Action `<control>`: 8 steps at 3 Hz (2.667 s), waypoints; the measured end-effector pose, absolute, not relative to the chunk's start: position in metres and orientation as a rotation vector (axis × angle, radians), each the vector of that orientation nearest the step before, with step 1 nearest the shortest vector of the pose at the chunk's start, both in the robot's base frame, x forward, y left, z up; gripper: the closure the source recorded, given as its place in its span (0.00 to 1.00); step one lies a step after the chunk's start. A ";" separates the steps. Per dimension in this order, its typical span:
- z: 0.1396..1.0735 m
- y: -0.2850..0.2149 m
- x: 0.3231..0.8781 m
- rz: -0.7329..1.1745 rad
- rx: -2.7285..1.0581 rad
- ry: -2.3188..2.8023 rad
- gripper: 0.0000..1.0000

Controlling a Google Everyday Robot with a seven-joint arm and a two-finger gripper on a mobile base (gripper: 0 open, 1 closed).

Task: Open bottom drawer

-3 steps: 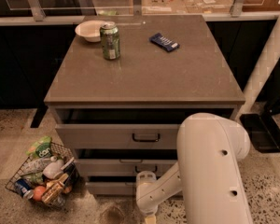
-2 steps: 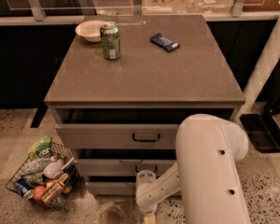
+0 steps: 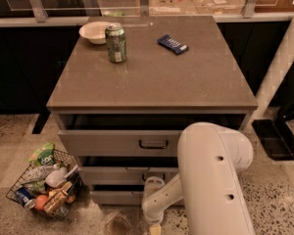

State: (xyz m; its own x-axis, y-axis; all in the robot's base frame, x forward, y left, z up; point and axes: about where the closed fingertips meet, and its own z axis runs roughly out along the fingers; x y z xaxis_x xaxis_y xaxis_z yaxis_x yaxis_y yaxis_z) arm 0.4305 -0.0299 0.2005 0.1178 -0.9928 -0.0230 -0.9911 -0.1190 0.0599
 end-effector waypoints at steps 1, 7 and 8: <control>0.190 -0.025 0.429 -0.143 2.323 -2.067 0.00; 0.161 -0.030 0.456 -0.140 2.280 -2.103 0.00; 0.161 -0.030 0.456 -0.140 2.280 -2.103 0.00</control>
Offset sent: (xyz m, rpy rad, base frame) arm 0.0009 0.0153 -0.0233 0.0694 0.0451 -0.0084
